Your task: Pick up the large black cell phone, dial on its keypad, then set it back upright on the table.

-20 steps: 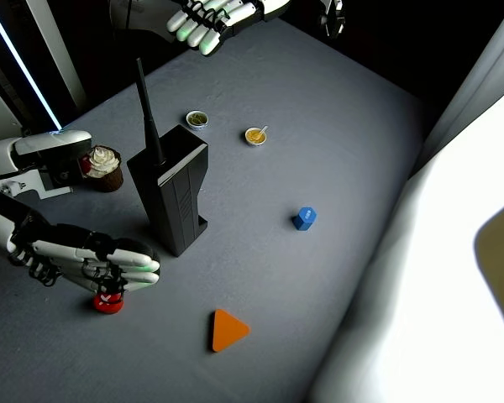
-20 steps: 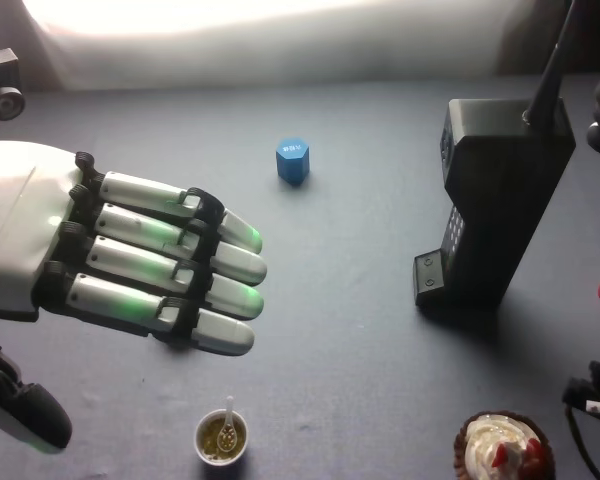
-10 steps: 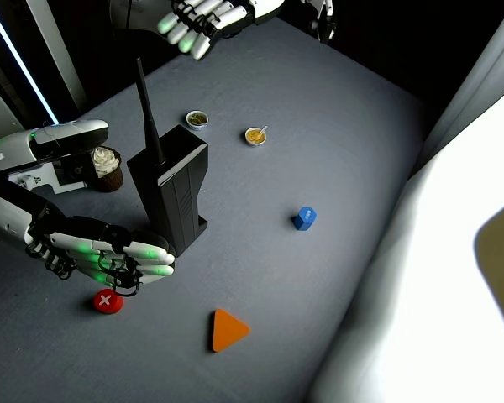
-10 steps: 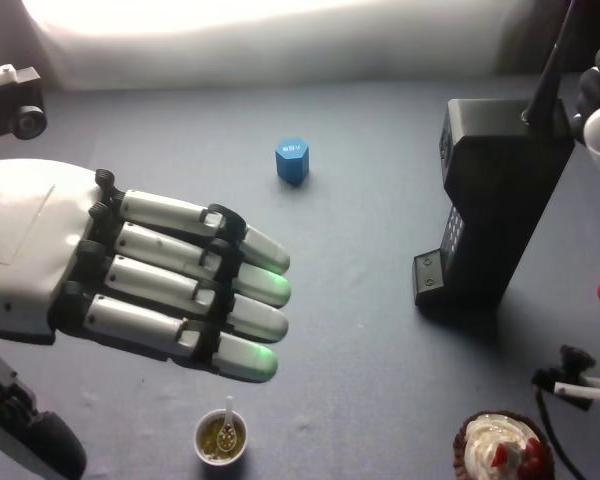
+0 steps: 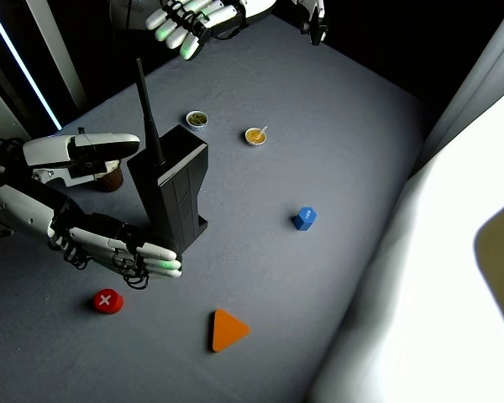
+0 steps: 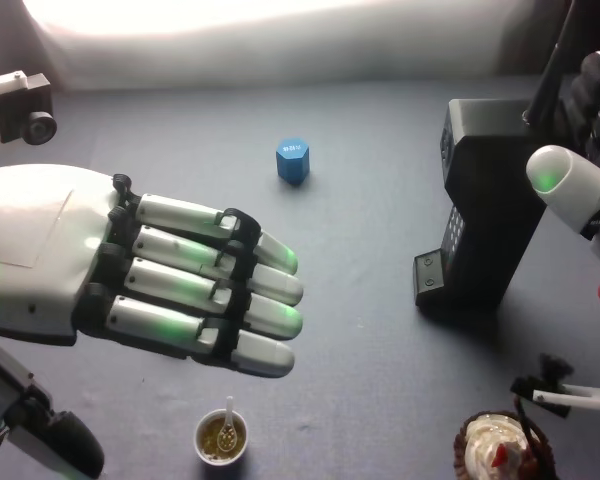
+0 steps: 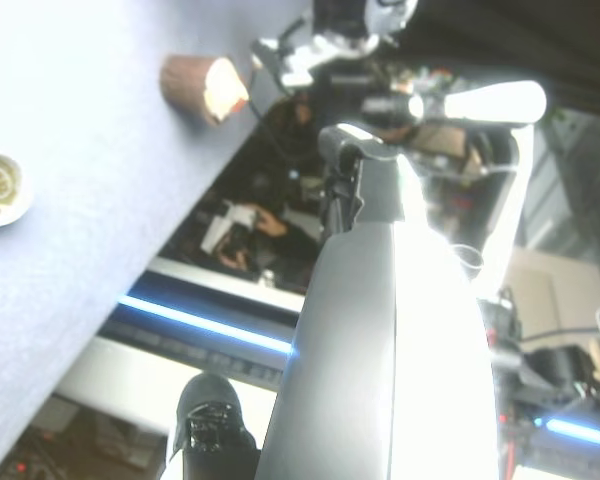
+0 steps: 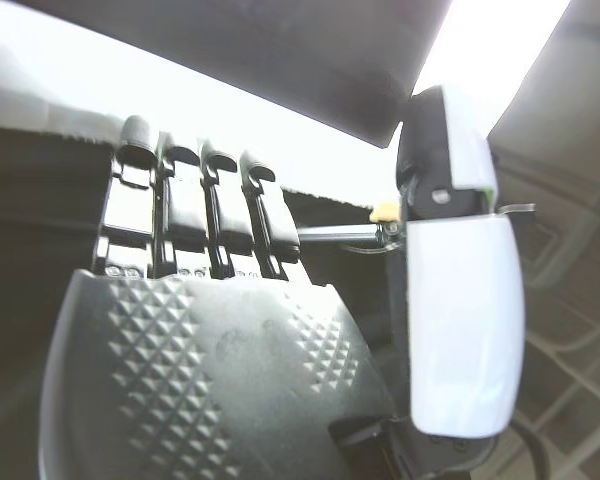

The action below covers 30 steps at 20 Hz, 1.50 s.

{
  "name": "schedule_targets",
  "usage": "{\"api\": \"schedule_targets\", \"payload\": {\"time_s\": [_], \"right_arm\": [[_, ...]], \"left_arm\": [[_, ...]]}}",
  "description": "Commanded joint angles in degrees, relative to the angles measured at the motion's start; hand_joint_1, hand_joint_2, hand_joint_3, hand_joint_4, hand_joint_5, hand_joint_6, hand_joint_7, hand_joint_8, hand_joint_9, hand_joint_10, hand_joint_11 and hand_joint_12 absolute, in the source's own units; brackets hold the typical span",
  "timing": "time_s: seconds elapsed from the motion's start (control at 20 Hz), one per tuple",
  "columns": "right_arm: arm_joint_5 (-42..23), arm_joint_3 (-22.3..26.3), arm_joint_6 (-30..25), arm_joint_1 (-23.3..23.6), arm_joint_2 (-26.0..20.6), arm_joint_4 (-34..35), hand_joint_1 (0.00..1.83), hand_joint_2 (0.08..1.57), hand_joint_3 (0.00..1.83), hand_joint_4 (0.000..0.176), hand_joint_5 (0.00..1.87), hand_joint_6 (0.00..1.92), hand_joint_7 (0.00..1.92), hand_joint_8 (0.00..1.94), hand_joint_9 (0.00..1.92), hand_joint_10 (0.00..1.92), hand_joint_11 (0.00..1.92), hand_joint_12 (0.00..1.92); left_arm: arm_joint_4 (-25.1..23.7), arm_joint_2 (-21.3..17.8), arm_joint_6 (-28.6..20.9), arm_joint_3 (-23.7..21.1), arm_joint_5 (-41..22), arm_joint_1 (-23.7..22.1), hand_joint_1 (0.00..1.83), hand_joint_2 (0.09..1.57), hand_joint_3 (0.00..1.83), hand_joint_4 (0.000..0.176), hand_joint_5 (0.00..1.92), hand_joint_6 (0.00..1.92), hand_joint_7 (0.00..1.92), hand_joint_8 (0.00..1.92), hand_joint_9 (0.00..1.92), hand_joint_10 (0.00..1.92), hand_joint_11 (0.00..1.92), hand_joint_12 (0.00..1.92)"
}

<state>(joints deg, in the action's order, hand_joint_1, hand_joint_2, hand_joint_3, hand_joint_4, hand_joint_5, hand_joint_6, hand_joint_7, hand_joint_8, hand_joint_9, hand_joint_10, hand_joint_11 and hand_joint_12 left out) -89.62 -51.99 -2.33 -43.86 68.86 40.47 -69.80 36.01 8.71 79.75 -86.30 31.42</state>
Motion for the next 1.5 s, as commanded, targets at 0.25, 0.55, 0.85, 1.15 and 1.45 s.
{"api": "schedule_targets", "payload": {"time_s": [0.25, 0.55, 0.85, 1.15, 1.45], "right_arm": [[-5.85, -0.28, -0.04, 1.68, 0.81, -2.88, 1.12, 0.99, 0.0, 0.0, 0.22, 0.01, 0.16, 0.01, 0.12, 0.0, 0.0, 0.45], [-5.53, 0.52, 0.37, 2.03, 1.01, -2.89, 1.08, 1.01, 0.0, 0.0, 0.16, 0.0, 0.11, 0.0, 0.08, 0.0, 0.0, 0.37], [-5.13, 1.29, 0.51, 2.06, 1.05, -2.97, 1.04, 1.03, 0.0, 0.0, 0.1, 0.0, 0.07, 0.0, 0.06, 0.0, 0.0, 0.35], [-4.61, 1.26, 0.69, 3.45, 2.44, -3.58, 1.08, 0.98, 0.0, 0.0, 0.15, 0.0, 0.13, 0.01, 0.1, 0.01, 0.0, 0.41], [-4.56, 1.25, 0.91, 3.84, 3.08, -3.58, 1.04, 1.0, 0.0, 0.0, 0.12, 0.0, 0.13, 0.0, 0.13, 0.0, 0.0, 0.5]], "left_arm": [[6.21, -0.86, 0.24, -1.51, -0.83, -1.97, 0.45, 1.08, 0.0, 0.0, 0.15, 0.01, 0.15, 0.01, 0.15, 0.0, 0.0, 0.5], [6.2, -1.12, -0.02, -1.93, 1.16, -2.88, 0.46, 1.07, 0.0, 0.0, 0.17, 0.0, 0.17, 0.0, 0.18, 0.0, 0.0, 0.58], [6.2, -1.21, -0.84, -1.02, 0.86, -3.07, 0.44, 1.09, 0.01, 0.0, 0.15, 0.0, 0.15, 0.0, 0.16, 0.0, 0.0, 0.56], [6.59, -1.17, 2.45, 0.8, -3.16, -2.67, 0.39, 1.1, 0.0, 0.0, 0.12, 0.0, 0.13, 0.0, 0.13, 0.0, 0.0, 0.45], [6.64, -1.17, 2.16, 0.38, -4.11, -2.81, 0.42, 1.08, 0.0, 0.0, 0.16, 0.0, 0.18, 0.0, 0.18, 0.0, 0.0, 0.56]]}}
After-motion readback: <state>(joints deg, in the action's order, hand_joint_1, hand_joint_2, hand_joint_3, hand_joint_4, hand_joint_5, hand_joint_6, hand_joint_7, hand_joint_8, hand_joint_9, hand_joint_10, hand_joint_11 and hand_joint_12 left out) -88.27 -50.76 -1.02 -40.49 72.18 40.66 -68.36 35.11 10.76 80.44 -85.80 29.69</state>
